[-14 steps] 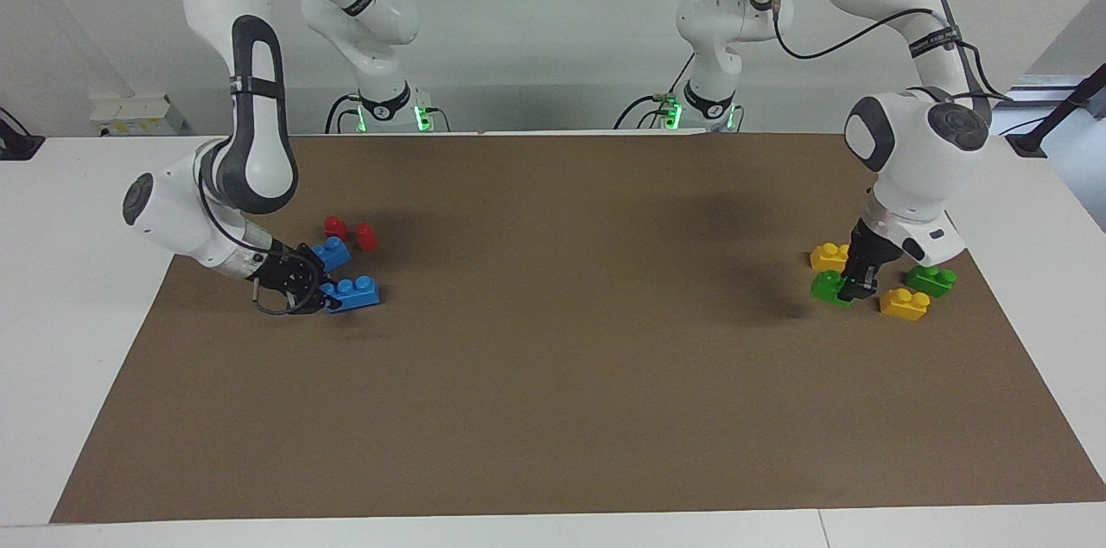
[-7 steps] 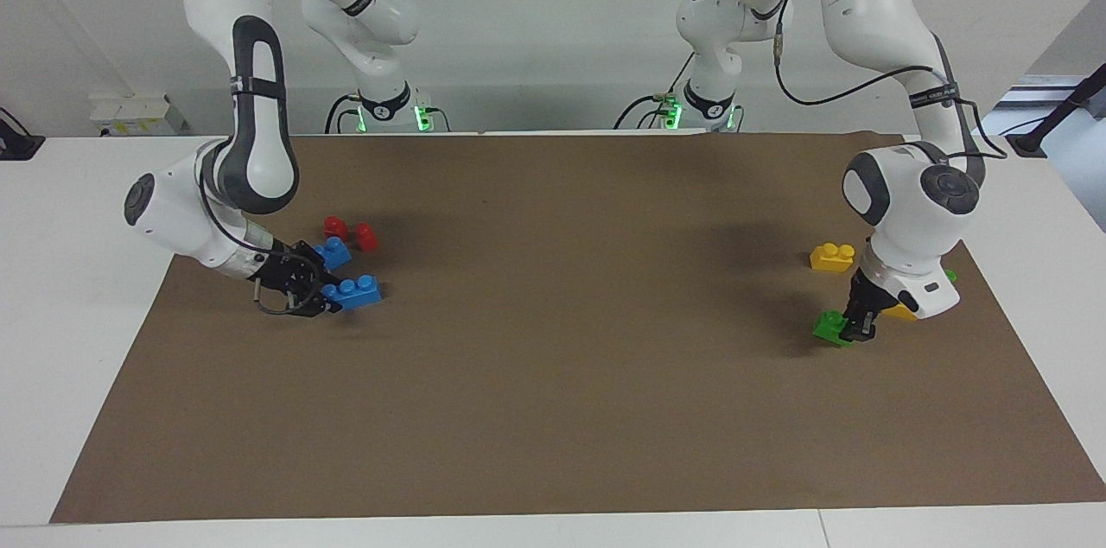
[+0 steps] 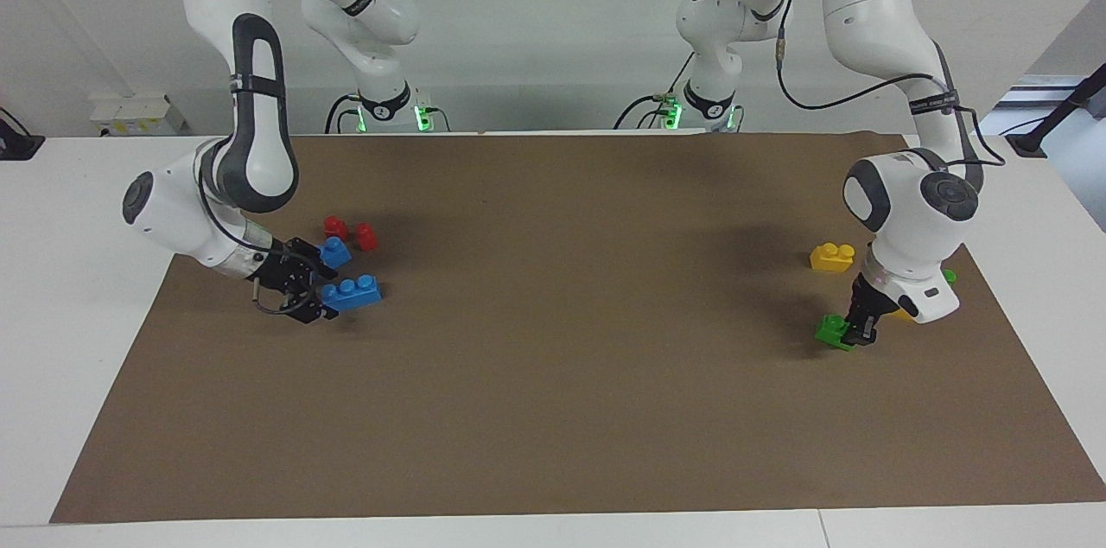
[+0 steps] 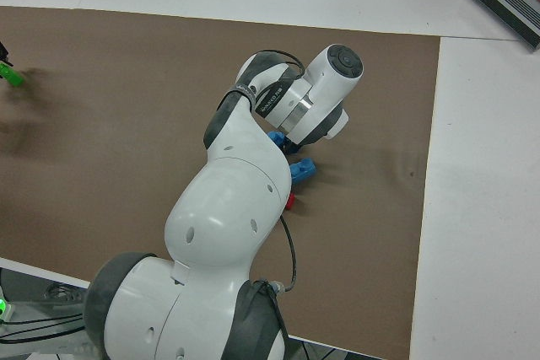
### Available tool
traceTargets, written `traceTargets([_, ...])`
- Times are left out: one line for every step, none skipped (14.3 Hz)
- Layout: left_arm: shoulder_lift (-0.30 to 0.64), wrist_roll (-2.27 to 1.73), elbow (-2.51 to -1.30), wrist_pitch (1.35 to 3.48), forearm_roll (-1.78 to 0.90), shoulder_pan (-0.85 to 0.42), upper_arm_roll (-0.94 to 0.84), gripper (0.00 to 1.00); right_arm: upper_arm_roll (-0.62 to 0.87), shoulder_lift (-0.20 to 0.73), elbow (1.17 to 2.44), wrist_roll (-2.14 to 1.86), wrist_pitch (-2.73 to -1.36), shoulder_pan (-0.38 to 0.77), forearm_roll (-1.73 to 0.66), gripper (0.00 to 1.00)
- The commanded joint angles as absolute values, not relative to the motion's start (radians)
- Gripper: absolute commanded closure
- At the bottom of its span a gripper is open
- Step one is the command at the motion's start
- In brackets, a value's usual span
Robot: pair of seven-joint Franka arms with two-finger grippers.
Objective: Remove green block with left arm and hold with right
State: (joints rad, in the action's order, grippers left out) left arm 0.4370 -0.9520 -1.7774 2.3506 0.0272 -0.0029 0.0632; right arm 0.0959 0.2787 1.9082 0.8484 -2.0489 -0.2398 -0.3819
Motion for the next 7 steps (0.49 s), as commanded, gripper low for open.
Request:
traceTargets([0.437, -0.841, -1.786, 2.37, 0.04, 0.014, 0.054, 0.0, 0.106, 0.21, 1.83, 0.743, -1.924, -0.204, -0.244, 0.0])
traceTargets([0.431, -0.821, -1.781, 2.367, 0.04, 0.014, 0.054, 0.0, 0.106, 0.195, 1.789, 0.7, -1.855, -0.192, -0.185, 0.0])
traceTargets([0.426, -0.799, -1.772, 2.362, 0.041, 0.014, 0.054, 0.0, 0.107, 0.177, 1.749, 0.658, -1.792, -0.187, -0.142, 0.0])
traceTargets([0.413, -0.772, -1.77, 2.361, 0.041, 0.012, 0.054, 0.0, 0.107, 0.152, 1.717, 0.588, -1.734, -0.173, -0.124, 0.0])
traceTargets([0.391, -0.743, -1.77, 2.343, 0.041, 0.008, 0.054, 0.0, 0.106, 0.121, 1.695, 0.502, -1.688, -0.17, -0.12, 0.0])
traceTargets([0.368, -0.709, -1.766, 2.295, 0.041, 0.006, 0.054, 0.0, 0.107, 0.089, 1.681, 0.442, -1.655, -0.167, -0.104, 0.0])
traceTargets([0.339, -0.662, -1.755, 2.251, 0.041, 0.006, 0.054, 0.0, 0.109, 0.06, 1.668, 0.393, -1.634, -0.166, -0.082, 0.0])
